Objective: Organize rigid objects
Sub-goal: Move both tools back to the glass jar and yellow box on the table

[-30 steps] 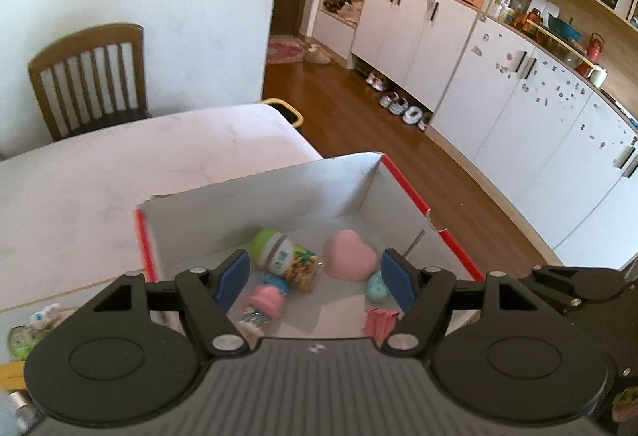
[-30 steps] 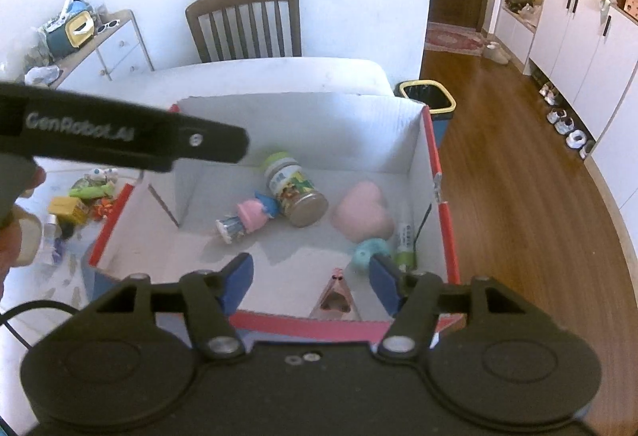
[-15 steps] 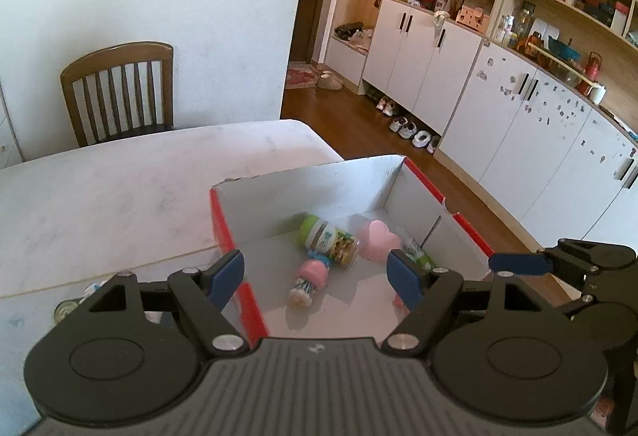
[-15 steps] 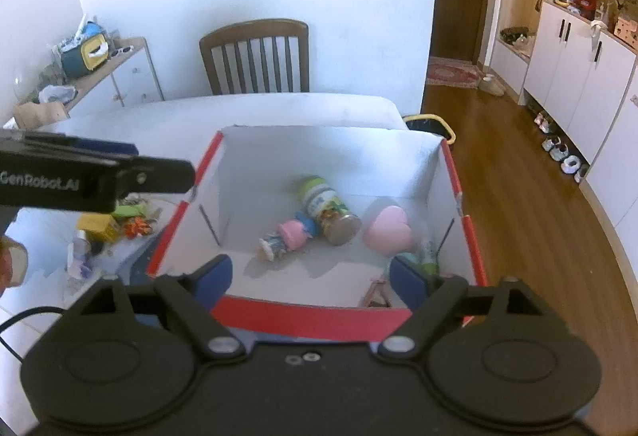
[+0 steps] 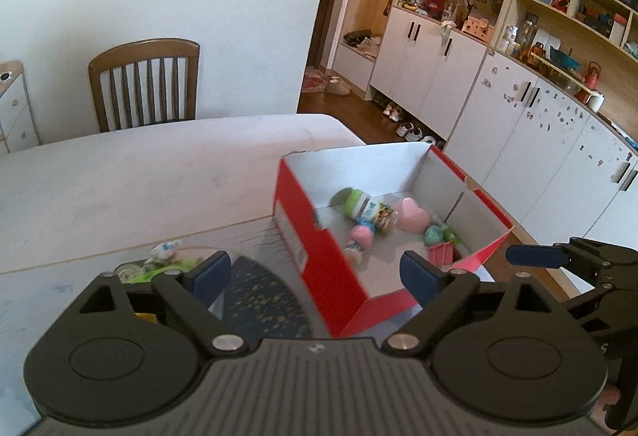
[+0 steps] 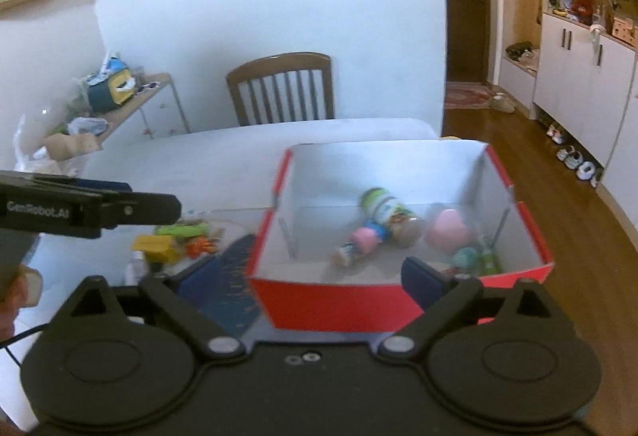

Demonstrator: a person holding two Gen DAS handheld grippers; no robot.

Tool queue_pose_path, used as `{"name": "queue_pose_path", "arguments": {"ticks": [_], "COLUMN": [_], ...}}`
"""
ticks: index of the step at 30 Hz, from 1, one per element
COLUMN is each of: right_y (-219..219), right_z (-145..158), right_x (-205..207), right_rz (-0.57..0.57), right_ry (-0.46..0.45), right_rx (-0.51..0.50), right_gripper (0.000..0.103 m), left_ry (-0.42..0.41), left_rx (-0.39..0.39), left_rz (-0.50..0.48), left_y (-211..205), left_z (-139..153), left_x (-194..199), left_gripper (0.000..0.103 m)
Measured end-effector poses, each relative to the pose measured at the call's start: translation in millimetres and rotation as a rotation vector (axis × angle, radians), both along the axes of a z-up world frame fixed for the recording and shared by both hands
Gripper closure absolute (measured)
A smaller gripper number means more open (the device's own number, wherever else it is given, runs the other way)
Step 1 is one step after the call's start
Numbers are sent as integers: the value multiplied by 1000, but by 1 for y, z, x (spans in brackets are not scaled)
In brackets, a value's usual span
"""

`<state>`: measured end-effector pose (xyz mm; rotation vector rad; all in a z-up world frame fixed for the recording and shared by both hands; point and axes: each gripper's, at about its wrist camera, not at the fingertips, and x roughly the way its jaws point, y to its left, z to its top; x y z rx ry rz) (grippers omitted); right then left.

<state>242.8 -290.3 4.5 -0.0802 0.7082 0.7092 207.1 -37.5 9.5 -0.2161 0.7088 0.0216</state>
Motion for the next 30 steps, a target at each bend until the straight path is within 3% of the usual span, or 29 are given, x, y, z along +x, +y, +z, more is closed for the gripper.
{"name": "queue_pose_path", "arguments": {"ticks": [15,24,30], "right_y": [77,122,151], "right_z": [-10,-21,-32], "right_x": [-42,-43,-30], "right_rz": [43,55,34], "right_ry": [32,61,122], "right_rx": [-14,-42,-46], "right_gripper": [4,4,4], "left_ry": [-10,59,83], "left_rx": [8,33,-18], "left_rz": [17,26,25], "left_y": [84,118,129], "left_z": [-28,-74,-103], "left_x": [-51,-59,-56], "left_gripper": [1,0,0]}}
